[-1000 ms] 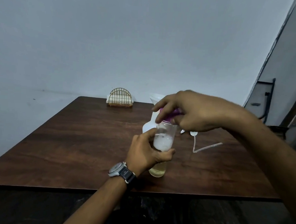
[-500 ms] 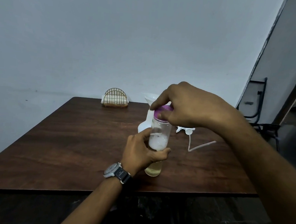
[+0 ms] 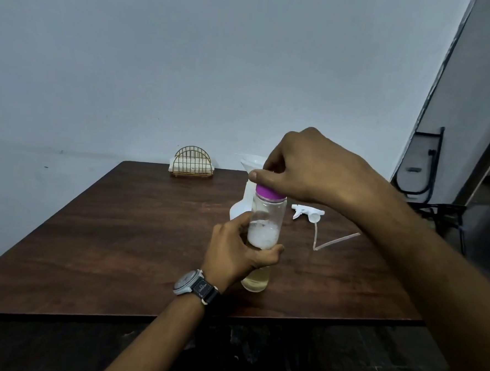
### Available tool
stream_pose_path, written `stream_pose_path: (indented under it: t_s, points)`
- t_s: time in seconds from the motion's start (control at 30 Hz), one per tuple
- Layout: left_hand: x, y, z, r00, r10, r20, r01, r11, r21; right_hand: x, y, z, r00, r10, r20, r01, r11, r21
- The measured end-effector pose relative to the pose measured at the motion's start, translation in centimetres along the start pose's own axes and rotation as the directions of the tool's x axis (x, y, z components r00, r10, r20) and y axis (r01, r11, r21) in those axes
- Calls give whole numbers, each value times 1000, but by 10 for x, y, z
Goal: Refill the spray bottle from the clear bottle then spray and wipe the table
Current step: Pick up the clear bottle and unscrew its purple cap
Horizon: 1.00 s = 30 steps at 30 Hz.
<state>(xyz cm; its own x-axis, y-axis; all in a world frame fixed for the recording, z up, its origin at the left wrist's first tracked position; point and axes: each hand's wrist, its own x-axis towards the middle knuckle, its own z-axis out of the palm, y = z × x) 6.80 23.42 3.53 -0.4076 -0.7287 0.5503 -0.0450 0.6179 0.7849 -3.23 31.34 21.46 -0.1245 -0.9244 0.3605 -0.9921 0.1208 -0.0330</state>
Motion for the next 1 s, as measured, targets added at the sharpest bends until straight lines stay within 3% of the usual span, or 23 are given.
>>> stream_pose_path:
  t_s: [0.2, 0.33, 0.43, 0.57, 0.67, 0.87, 1.0]
  points:
    - [-1, 1, 0, 1000, -8, 7, 8, 1000, -6, -7, -5, -21, 978, -72, 197, 59, 996, 71]
    - [-1, 1, -1, 1000, -19, 6, 19, 1000, -3, -8, -4, -18, 924, -210, 321, 109, 946, 306]
    - [0, 1, -1, 1000, -19, 10, 19, 1000, -1, -8, 0, -19, 931, -257, 260, 135, 904, 407]
    - [-1, 1, 0, 1000, -27, 14, 27, 999, -17, -1, 1, -16, 997, -82, -13, 83, 987, 135]
    - [-2, 0, 0, 1000, -20, 7, 21, 999, -27, 4, -1, -5, 998, -50, 31, 50, 999, -4]
    - [-1, 0, 0, 999, -33, 8, 34, 999, -24, 0, -1, -19, 964, -127, 232, 109, 990, 87]
    - [-1, 0, 0, 1000, -24, 5, 24, 1000, -7, -2, 2, -14, 912, -257, 321, 157, 939, 305]
